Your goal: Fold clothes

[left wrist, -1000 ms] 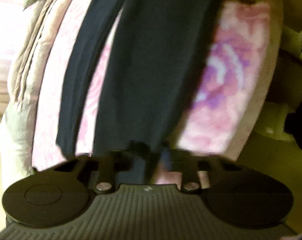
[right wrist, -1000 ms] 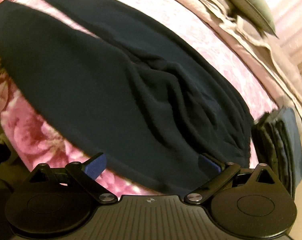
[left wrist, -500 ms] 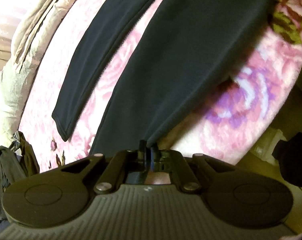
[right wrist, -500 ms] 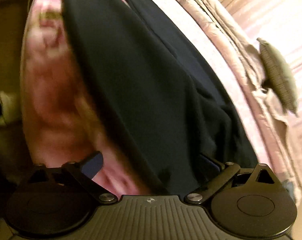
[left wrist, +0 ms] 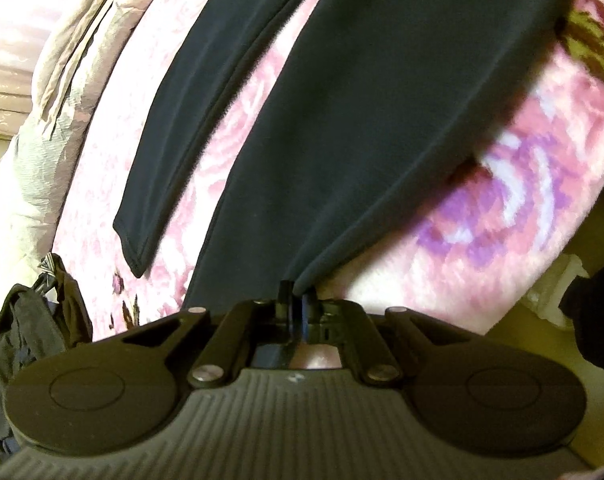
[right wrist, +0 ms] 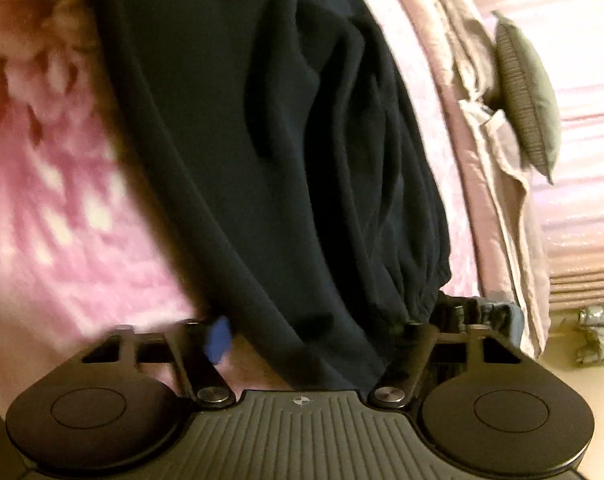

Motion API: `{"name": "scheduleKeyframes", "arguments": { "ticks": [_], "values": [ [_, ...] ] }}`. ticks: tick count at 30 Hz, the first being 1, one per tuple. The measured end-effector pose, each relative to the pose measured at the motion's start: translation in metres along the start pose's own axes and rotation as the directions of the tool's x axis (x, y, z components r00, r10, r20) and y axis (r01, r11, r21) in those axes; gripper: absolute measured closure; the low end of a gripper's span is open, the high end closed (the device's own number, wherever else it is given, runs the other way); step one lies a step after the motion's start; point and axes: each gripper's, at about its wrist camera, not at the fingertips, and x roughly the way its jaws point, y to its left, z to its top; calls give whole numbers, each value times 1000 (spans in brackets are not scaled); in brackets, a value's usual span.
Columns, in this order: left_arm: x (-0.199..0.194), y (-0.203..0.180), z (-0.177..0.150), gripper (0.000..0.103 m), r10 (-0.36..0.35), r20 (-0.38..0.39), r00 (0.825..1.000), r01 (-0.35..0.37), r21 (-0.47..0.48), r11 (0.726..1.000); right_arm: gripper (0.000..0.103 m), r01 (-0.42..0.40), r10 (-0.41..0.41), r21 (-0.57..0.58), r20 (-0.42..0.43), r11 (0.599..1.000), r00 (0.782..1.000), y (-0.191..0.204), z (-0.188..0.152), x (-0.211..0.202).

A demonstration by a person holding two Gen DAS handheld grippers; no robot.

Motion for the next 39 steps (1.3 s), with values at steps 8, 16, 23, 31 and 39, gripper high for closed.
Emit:
{"name": "scheduleKeyframes", "arguments": {
  "ticks": [8,16,23,31,39],
  "values": [
    [-58,50,22,100,43,-14,999,-44,-51,998,101,-11,18,179,-37,984,999,-62,0,-28],
    [-140,120,52,100,18,-33,999,-22,-128,992,101,14,-20,242,20,970,1000,-145,-2,-78],
    [-182,126,52,100,-25,-52,998,17,-141,990,101,-25,12,218,60,976,998,-160,-5,-90],
    [-155,197,74,100,-135,-66,989,122,-177,977,101,-100,90,84,116,991,989,-221,45,-53],
    [-22,258,101,100,-301,-95,949,279,-194,941,101,-177,176,22,52,984,983,-257,127,83]
  ]
}}
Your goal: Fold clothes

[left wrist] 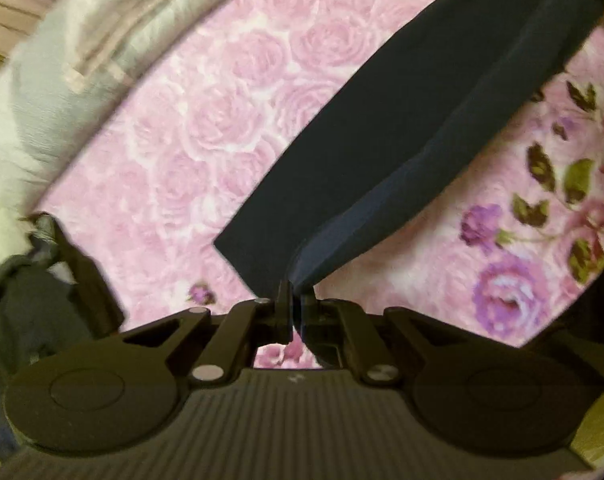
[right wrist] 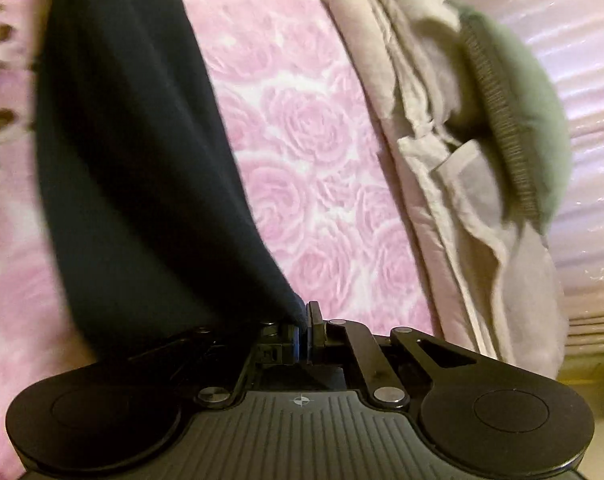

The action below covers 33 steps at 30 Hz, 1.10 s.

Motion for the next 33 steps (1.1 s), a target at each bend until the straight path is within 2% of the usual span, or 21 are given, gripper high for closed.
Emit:
{"name": "scheduleKeyframes", "arguments": {
  "ticks": [5,8,10,11,12,15,18,21,23,24,28,29,30,31,32,33],
  "values": [
    [89,24,24,98,-55,-26,998,55,27,998,101,-47,49,27,-73,999,996,-1,21,80],
    [121,35,40,96,-37,-26,999,38,33,999,100,-45,52,68,-101,997,993,0,25,103],
    [141,42,50,95,-22,-25,999,23,37,999,66,-15,26,96,-121,995,992,0,27,111],
    [145,45,54,95,-10,-26,1000,11,41,999,30,19,-4,127,-116,992,993,-1,26,106],
    [148,47,58,94,4,-28,1000,-2,46,999,15,47,-30,173,-97,984,995,-5,24,99],
    [155,53,68,89,45,-33,998,-43,62,997,15,55,-22,323,-105,945,994,-15,12,83],
    [160,55,75,82,80,-43,996,-76,75,994,15,59,10,492,-136,869,991,-25,-10,67],
    [160,53,79,82,111,-44,993,-107,86,991,15,71,47,637,-167,768,985,-26,-40,52],
    [154,48,82,82,128,-36,991,-125,80,989,15,74,76,738,-168,671,983,-27,-64,46],
    [149,45,84,82,130,-31,991,-127,77,989,15,74,92,789,-164,610,982,-28,-77,44],
    [126,18,99,75,121,0,993,-120,126,985,16,44,143,955,-89,292,986,-25,-129,41],
    [121,9,104,75,116,6,993,-116,146,982,21,29,149,976,-62,216,987,-24,-140,42],
    [115,0,108,75,112,11,994,-112,166,980,35,4,157,989,-27,149,987,-23,-149,44],
    [111,-9,114,75,103,18,995,-105,186,977,35,-20,161,996,6,84,987,-22,-158,45],
    [106,-19,121,75,89,34,995,-94,204,974,36,-34,153,999,28,37,988,-21,-164,44],
    [101,-30,129,75,74,53,996,-84,221,972,37,-48,145,999,45,18,988,-21,-168,42]
  ]
}}
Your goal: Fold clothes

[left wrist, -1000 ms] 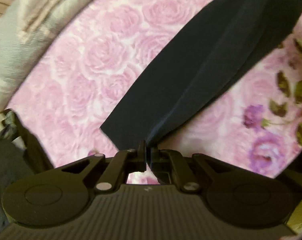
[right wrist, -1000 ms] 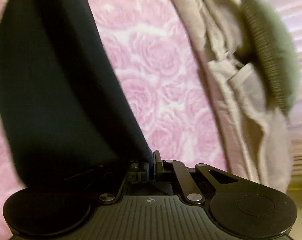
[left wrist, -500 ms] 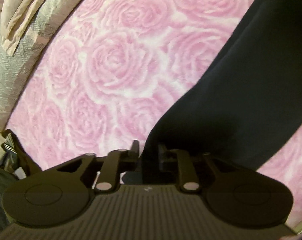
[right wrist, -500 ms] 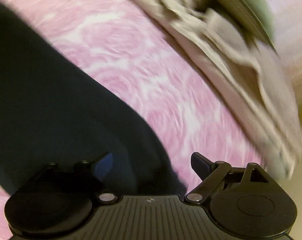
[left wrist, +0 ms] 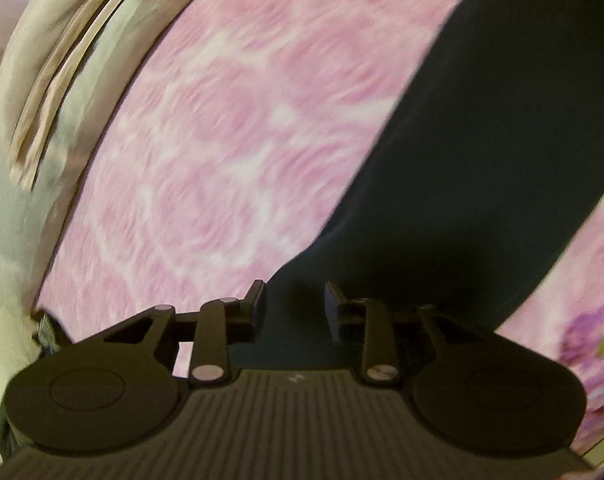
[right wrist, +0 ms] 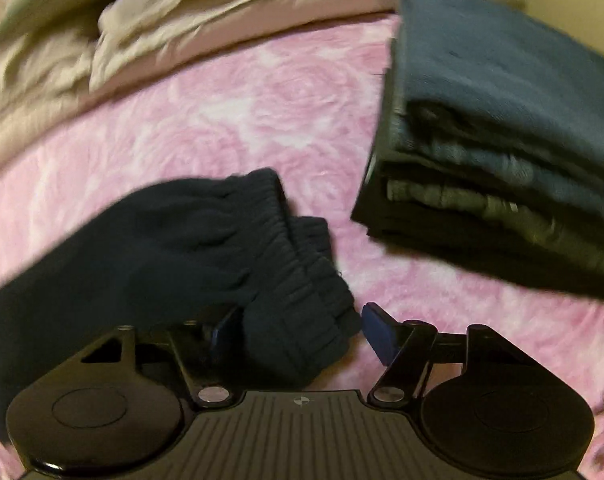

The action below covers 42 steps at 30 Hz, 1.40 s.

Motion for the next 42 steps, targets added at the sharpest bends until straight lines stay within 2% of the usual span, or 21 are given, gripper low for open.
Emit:
{"name": "scheduleKeyframes", "arguments": {
  "ticks": [2,3,5,8,10,11,14,16,18,21,23,25,26,28,29,33,34,35,37,39,42],
  "values": [
    [-10,-16,21,75,-26,45,999,25,30,999,40,-35,34,32,18,999,999,-7,-2,-4],
    [-14,-25,35,75,-49,71,996,46,48,998,49,-51,50,44,25,998,998,-10,-3,-6],
    [-23,-43,65,75,-101,122,987,89,96,991,56,-63,62,19,14,998,998,-13,-7,-8],
    [-38,-68,121,75,-185,221,958,146,182,972,57,-78,78,18,3,997,997,-21,-16,-10],
    [-47,-82,165,76,-249,290,924,194,207,959,57,-92,92,10,6,996,996,-23,-19,-13],
    [-52,-91,189,76,-289,323,901,223,225,949,57,-99,98,3,19,995,995,-23,-18,-14],
    [-67,-119,260,75,-413,403,816,315,289,904,51,-118,119,-18,59,993,991,-21,-13,-18],
    [-74,-142,306,69,-491,426,760,376,328,866,48,-144,147,-31,81,989,986,-22,-6,-16],
    [-77,-166,342,66,-550,434,713,417,368,831,47,-171,174,-34,91,985,981,-24,1,-10],
    [-71,-197,388,64,-608,410,679,472,390,791,47,-193,194,-22,81,981,978,-30,9,2],
    [-61,-212,409,64,-648,370,666,525,384,760,48,-243,242,10,66,970,968,-37,10,8],
    [-54,-224,422,67,-672,332,662,558,381,738,49,-269,267,31,53,963,962,-41,6,12],
    [-52,-228,424,73,-680,312,663,569,380,729,66,-271,269,34,49,962,962,-43,4,13],
    [-53,-233,421,89,-695,293,657,577,397,713,71,-269,266,38,55,962,962,-45,-2,9],
    [-57,-233,417,91,-696,298,653,568,415,711,72,-265,262,38,65,964,963,-46,-5,4],
    [-95,-234,396,93,-713,356,605,523,497,692,73,-222,217,27,126,975,968,-43,-26,-31],
    [-95,-239,398,93,-719,343,604,526,507,683,73,-214,208,36,133,976,969,-43,-33,-35],
    [-91,-246,401,92,-721,324,613,527,513,678,73,-207,199,55,127,977,972,-44,-38,-32],
    [-79,-261,407,92,-714,284,640,523,520,675,73,-195,185,86,110,977,977,-47,-45,-21],
    [-72,-273,407,93,-697,273,663,504,526,685,73,-182,172,99,104,978,980,-49,-47,-13],
    [-80,-273,394,92,-690,318,651,470,545,695,73,-146,138,40,149,989,979,-39,-53,-25]
  ]
}}
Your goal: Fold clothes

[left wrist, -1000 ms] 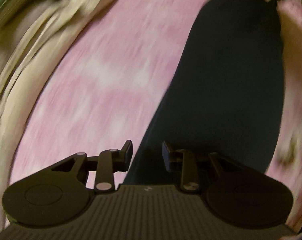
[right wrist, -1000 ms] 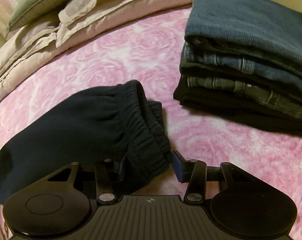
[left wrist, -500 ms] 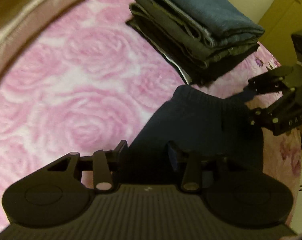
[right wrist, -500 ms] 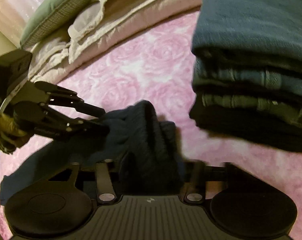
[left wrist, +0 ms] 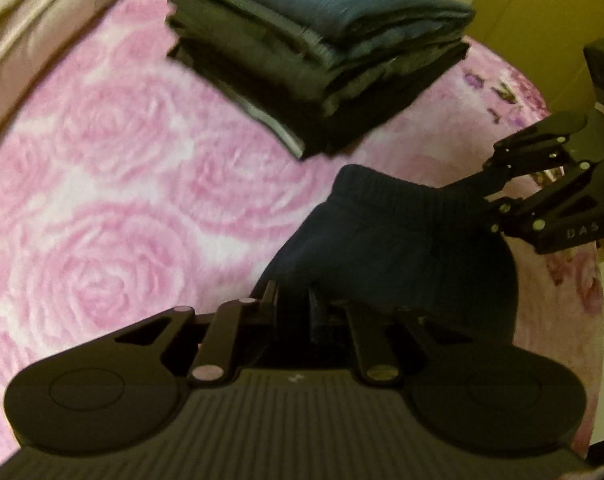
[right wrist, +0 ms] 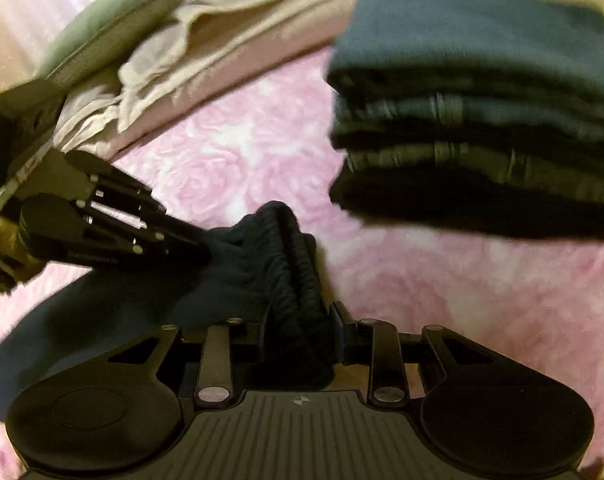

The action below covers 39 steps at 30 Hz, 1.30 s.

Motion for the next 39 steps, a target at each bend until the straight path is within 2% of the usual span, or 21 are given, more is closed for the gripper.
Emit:
{"name": "scheduleKeyframes", "arguments": {
  "ticks": [2,4,6,9,12,14,16,19,22,24,27,28,30,33,35,36,38,39],
  "values": [
    [0,0,-6,83,3,-5,1000,-3,-6,1000,73,16,-16,-7,-9,1000,1000,2,-9,2],
    [-1,5,-10,74,26,-16,1000,-27,-30,999,68,18,-17,34,-19,999,1000,-5,-12,8],
    [-12,12,-14,73,59,-2,998,-59,-65,996,49,31,-30,52,-26,998,999,-9,-8,10],
    [-52,23,-35,74,138,35,990,-133,-126,983,42,55,-55,-8,-10,998,998,-1,5,1],
    [-107,34,-79,74,237,32,971,-224,-222,949,42,73,-71,-74,38,995,997,16,14,-16],
    [-147,37,-121,73,309,-6,951,-297,-297,907,42,76,-69,-117,62,990,996,34,16,-24],
    [-189,38,-169,72,375,-61,925,-370,-371,852,41,52,-43,-146,60,988,997,57,16,-26],
    [-248,27,-251,69,466,-176,867,-490,-463,739,34,-9,12,-176,18,984,1000,98,4,-21],
    [-293,2,-336,68,507,-312,804,-592,-503,630,33,-97,87,-221,-56,970,995,151,-19,-7],
    [-312,-18,-388,68,502,-394,770,-638,-500,586,33,-161,135,-266,-114,951,984,191,-37,4],
    [-333,-48,-464,68,475,-467,746,-666,-505,549,33,-246,189,-326,-196,913,962,253,-68,22],
    [-337,-57,-487,68,465,-482,743,-669,-509,541,33,-265,200,-346,-214,900,956,274,-78,26],
    [-346,-66,-533,68,449,-488,749,-663,-534,525,33,-284,207,-379,-233,880,950,319,-95,33],
    [-367,-58,-594,68,436,-449,780,-624,-605,494,33,-272,183,-385,-252,882,950,378,-117,44],
    [-377,-49,-619,67,443,-413,796,-600,-630,492,33,-263,165,-386,-270,884,949,416,-132,54],
    [-380,-46,-631,67,450,-392,802,-592,-624,510,33,-262,157,-392,-281,882,947,436,-141,59],
    [-377,-46,-642,65,482,-374,792,-609,-533,587,33,-264,144,-410,-300,873,943,473,-152,72],
    [-373,-48,-647,65,504,-366,782,-623,-452,638,33,-265,137,-419,-309,869,941,491,-158,78]
  ]
}}
